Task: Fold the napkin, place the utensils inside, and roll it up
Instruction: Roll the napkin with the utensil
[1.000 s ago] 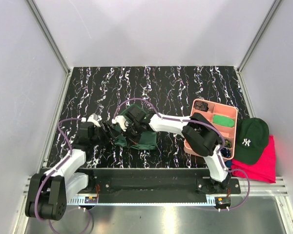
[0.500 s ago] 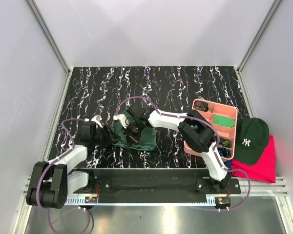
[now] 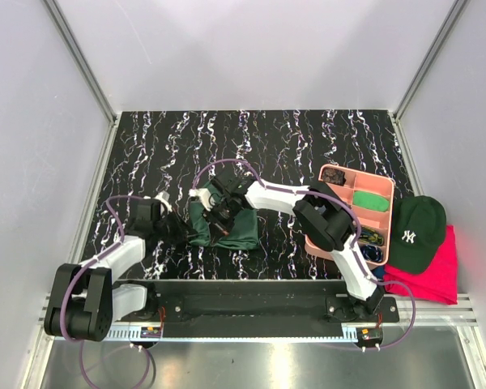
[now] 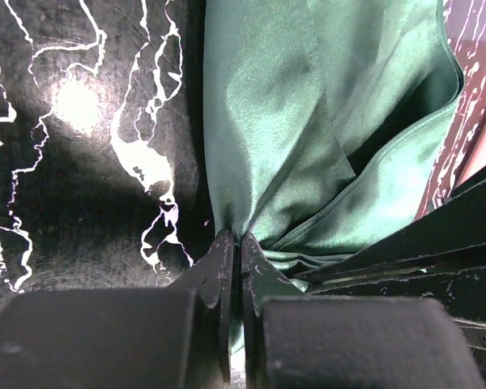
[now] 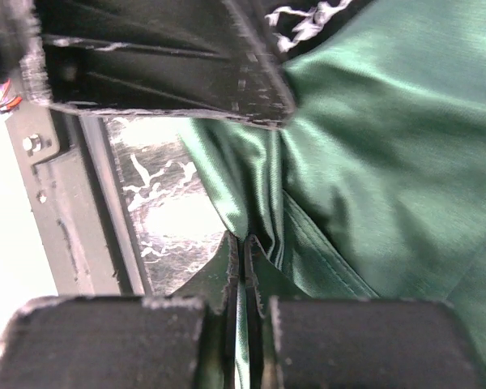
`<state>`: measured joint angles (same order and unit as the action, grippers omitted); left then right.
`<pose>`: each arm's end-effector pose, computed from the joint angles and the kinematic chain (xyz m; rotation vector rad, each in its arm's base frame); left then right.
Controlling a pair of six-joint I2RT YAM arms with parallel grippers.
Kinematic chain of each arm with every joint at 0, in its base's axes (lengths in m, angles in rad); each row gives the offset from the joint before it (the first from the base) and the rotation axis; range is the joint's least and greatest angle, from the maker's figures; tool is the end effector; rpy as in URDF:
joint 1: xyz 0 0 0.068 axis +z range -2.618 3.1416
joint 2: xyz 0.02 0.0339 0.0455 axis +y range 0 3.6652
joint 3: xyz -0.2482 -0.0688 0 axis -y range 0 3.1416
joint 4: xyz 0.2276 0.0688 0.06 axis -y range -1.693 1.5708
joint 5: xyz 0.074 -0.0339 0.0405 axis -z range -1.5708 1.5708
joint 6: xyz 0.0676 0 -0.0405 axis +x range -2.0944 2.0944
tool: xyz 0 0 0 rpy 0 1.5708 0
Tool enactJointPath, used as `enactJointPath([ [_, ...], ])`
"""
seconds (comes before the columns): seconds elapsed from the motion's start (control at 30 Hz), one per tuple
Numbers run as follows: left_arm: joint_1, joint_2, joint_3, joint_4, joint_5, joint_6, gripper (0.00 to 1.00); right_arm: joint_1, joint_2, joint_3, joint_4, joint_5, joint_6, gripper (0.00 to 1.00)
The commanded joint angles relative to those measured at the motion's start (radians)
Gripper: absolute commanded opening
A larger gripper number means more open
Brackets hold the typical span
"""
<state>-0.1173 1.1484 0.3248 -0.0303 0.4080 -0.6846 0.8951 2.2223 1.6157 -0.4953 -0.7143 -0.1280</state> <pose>0.2018 -0.0508 0.1111 -0.5150 2.4610 -0.8440 0.2458 0.3774 0.1188 -1.5511 2.2651 1.1906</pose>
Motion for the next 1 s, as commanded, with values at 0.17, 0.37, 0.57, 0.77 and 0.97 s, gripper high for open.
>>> enactJointPath([
  [0.17, -0.004, 0.023, 0.091, -0.183, -0.037, 0.045, 0.0, -0.004, -0.252, -0.109, 0.145, 0.197, 0.056, 0.5],
  [0.37, -0.001, 0.066, 0.123, -0.207, -0.02, 0.049, 0.0, 0.145, -0.44, -0.393, 0.418, 0.589, -0.01, 0.63],
  [0.57, 0.001, 0.091, 0.145, -0.218, -0.008, 0.054, 0.0, 0.336, -0.471, -0.586, 0.688, 0.925, -0.136, 0.7],
  [0.77, 0.002, 0.094, 0.154, -0.232, -0.009, 0.059, 0.0, 0.413, -0.386, -0.639, 0.854, 1.119, -0.281, 0.7],
  [0.97, 0.002, 0.096, 0.157, -0.234, -0.006, 0.06, 0.0, 0.416, -0.305, -0.628, 0.893, 1.162, -0.34, 0.65],
])
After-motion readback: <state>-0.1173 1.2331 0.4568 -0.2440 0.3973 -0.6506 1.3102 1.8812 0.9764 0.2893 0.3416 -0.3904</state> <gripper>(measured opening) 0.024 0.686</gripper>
